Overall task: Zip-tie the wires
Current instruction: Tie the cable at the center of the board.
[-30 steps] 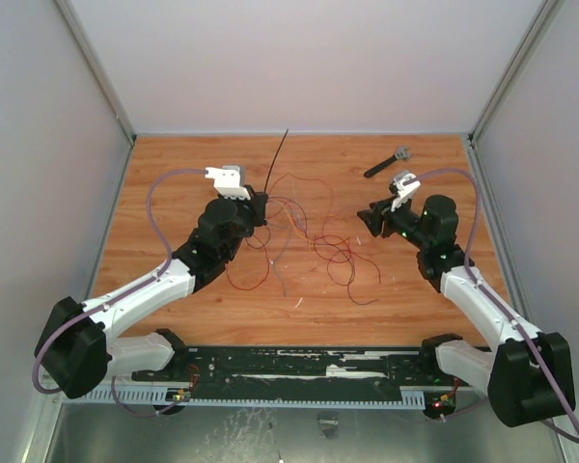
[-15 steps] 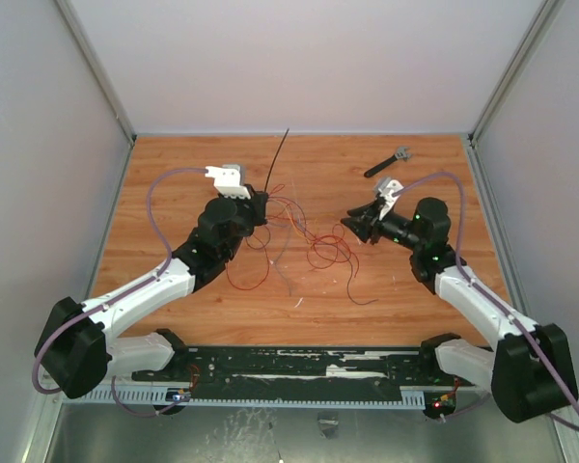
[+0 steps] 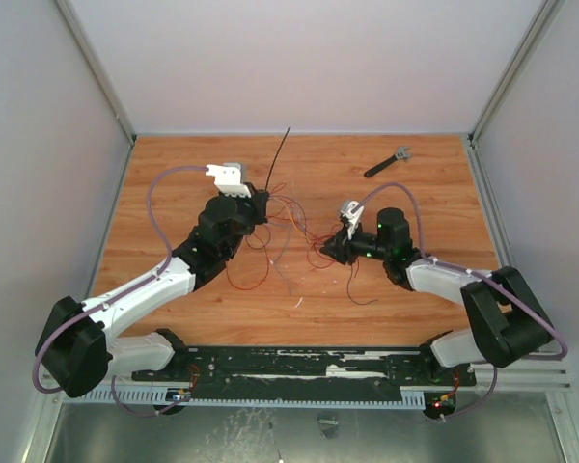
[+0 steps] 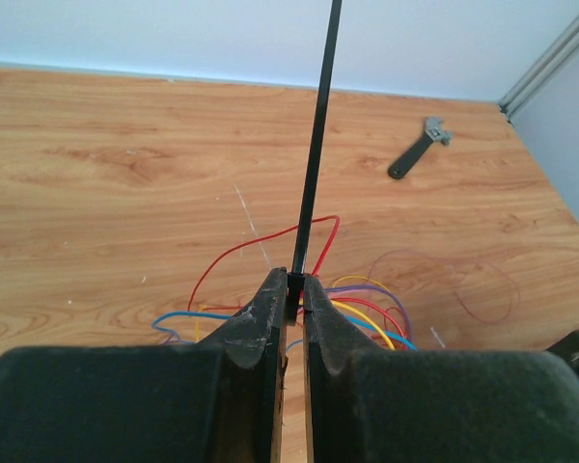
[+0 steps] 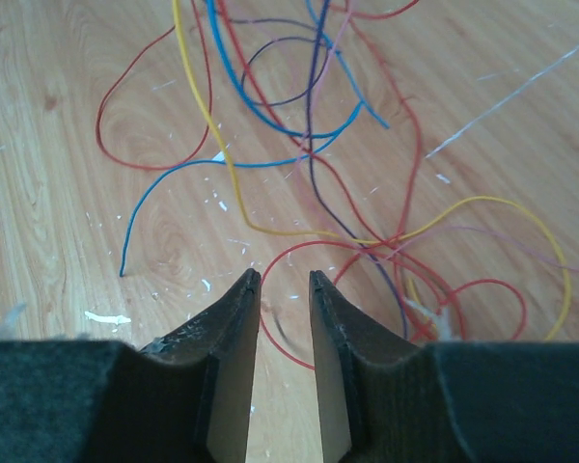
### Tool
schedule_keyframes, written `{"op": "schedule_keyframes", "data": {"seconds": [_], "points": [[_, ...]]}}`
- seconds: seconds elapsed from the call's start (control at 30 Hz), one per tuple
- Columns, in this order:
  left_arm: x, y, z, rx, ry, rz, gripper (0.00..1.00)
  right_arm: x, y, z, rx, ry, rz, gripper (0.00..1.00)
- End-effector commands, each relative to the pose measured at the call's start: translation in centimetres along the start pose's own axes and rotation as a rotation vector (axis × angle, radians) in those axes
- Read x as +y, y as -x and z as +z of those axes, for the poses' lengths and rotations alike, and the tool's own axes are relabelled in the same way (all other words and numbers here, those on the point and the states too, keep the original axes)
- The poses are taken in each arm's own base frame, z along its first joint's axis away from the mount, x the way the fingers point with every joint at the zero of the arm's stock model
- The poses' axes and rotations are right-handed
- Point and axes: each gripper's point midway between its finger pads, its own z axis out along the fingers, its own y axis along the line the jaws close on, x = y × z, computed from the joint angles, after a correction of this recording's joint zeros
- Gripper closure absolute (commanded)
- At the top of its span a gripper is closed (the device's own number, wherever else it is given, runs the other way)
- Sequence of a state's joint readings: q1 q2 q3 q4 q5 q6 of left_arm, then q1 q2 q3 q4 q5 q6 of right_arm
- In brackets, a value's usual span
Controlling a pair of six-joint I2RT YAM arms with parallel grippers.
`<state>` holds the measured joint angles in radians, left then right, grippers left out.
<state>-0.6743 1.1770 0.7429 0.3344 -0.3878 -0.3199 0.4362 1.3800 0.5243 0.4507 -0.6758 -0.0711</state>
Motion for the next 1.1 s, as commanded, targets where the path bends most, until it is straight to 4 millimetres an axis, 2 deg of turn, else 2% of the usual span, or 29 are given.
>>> {"op": "schedule_keyframes", "data": {"seconds": [0.0, 0.13, 0.27, 0.37, 0.5, 0.7, 0.9, 1.07], "points": [[-0.7, 2.3, 0.2, -0.045, -0.014, -0.020, 1.00, 0.1, -0.6, 1.3, 0.004, 0.009, -0.051, 0.73], [-0.9, 2.5, 0.2, -0.048, -0.025, -0.025, 1.00, 0.2, -2.1, 2.4, 0.044, 0.020, -0.023, 0.75], [-1.0, 2.6, 0.2, -0.046, -0.030, -0.027, 1.00, -0.7, -2.7, 3.4, 0.060, -0.005, 0.024, 0.81], [-1.1, 2.5, 0.2, -0.043, -0.035, -0.024, 1.00, -2.0, -2.3, 3.7, 0.063, -0.061, 0.029, 0.82], [-1.1, 2.5, 0.2, -0.042, -0.036, -0.023, 1.00, -4.1, -0.9, 3.3, 0.064, -0.154, 0.002, 0.81], [-1.1, 2.4, 0.1, -0.039, -0.035, -0.022, 1.00, -6.2, -0.1, 3.6, 0.102, -0.183, -0.014, 0.79], [-1.2, 2.5, 0.0, -0.038, -0.046, -0.021, 1.00, -5.9, -0.4, 5.3, 0.118, -0.106, -0.034, 0.74], [-1.3, 2.6, -0.1, -0.039, -0.050, -0.024, 1.00, -5.0, -1.7, 5.8, 0.142, -0.062, -0.036, 0.71]]}}
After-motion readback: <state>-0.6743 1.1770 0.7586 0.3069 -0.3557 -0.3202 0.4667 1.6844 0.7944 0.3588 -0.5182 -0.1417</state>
